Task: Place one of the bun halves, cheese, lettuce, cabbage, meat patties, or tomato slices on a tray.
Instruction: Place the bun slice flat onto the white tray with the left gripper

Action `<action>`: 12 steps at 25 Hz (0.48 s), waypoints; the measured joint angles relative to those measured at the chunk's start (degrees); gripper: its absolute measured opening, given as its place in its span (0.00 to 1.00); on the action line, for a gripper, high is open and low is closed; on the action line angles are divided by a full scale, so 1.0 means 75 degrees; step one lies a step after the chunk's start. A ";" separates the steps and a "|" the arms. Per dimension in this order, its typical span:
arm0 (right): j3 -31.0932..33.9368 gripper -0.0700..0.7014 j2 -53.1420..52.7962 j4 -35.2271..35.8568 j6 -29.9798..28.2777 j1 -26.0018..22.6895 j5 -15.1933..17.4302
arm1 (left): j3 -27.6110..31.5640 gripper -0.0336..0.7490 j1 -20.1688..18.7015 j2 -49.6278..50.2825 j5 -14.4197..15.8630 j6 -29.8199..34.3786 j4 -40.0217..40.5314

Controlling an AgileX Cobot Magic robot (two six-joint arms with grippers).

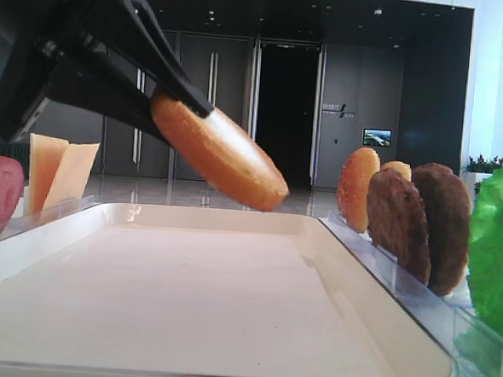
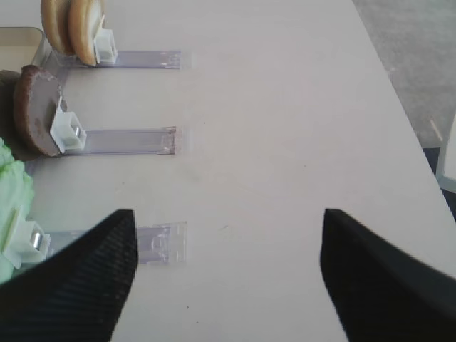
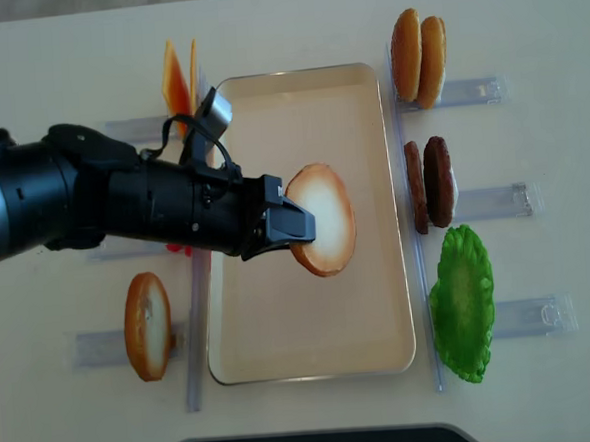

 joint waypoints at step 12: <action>0.0000 0.79 0.0000 0.0007 0.0007 0.0000 0.0000 | 0.0000 0.22 0.0000 0.1189 -0.0014 0.0864 -0.0735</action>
